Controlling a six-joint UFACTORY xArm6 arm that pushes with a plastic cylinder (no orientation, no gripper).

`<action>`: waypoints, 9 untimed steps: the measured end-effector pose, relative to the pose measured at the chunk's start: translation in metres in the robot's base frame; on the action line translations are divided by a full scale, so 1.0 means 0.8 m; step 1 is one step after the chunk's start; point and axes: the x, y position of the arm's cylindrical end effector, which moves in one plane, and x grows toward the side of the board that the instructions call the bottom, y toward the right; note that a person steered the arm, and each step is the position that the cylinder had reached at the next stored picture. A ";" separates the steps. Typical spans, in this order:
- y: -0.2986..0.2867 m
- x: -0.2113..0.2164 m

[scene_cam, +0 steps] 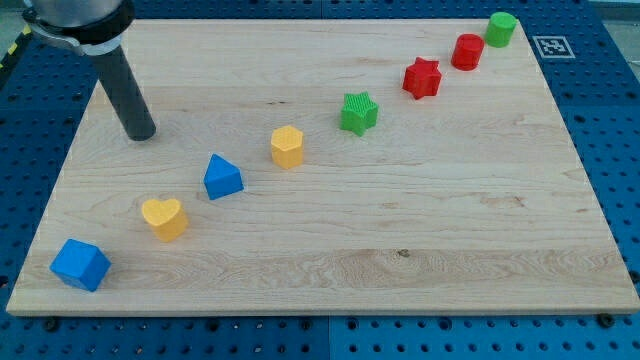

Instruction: Nudge the green star

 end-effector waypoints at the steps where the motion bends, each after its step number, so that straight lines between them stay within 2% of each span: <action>1: 0.000 0.002; 9: 0.001 0.027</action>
